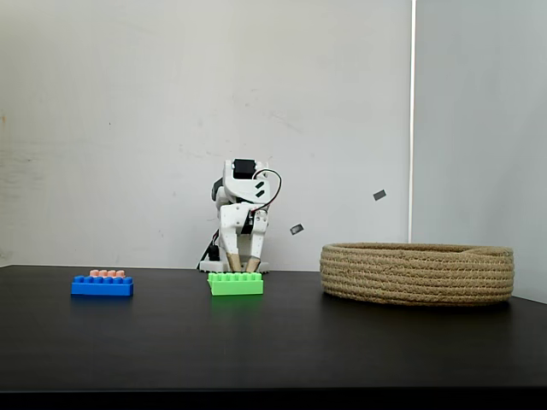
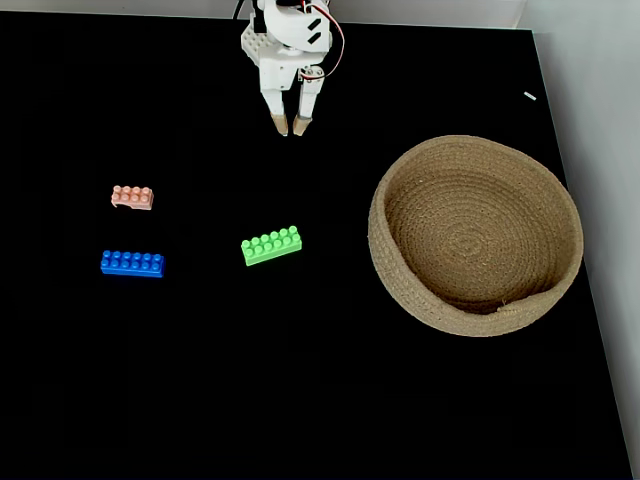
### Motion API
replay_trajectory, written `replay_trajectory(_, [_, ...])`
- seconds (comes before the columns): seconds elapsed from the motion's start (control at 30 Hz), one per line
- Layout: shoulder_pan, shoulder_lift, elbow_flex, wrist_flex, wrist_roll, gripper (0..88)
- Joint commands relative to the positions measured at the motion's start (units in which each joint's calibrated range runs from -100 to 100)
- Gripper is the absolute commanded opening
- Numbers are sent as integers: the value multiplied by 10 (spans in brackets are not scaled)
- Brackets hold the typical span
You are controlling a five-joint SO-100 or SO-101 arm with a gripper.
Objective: Place the lego blocks in the tray
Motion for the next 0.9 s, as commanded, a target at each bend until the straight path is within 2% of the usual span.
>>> replay_trajectory(0.0, [0,-4,8,2,-1,45])
replay_trajectory(0.67, [7,-4,8,2,0,41])
replay_trajectory(0.87, [-11,-4,8,2,15,0])
